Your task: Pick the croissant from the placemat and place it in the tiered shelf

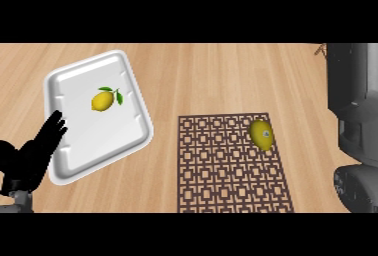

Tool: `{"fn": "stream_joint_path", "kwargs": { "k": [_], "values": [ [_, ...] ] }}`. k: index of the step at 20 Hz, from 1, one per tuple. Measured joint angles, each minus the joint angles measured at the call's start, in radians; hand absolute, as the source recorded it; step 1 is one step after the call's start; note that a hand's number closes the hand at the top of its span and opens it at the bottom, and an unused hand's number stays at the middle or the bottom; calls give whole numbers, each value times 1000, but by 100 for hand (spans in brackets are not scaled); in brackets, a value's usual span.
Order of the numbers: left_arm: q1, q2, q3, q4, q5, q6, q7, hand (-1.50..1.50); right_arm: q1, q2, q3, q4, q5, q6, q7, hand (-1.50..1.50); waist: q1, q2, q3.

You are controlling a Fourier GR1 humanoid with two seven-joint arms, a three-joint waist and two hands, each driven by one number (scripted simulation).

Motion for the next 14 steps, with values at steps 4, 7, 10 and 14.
{"fn": "stream_joint_path", "kwargs": {
  "k": [4,7,10,14],
  "values": [
    [17,4,5,-6,-3,-7,-10,0,-69,-50,-41,68,54,34,-4,150,-1,-1,0],
    [10,-4,5,5,-11,-2,-11,0,-99,-88,-76,119,73,55,-18,150,-6,0,0],
    [7,0,14,11,-11,-7,-14,0,-119,-120,-106,164,87,61,-27,150,-6,1,0],
    [-1,5,25,3,-2,-14,3,0,-125,-177,-139,213,113,68,-37,150,-7,1,1]
  ]
}}
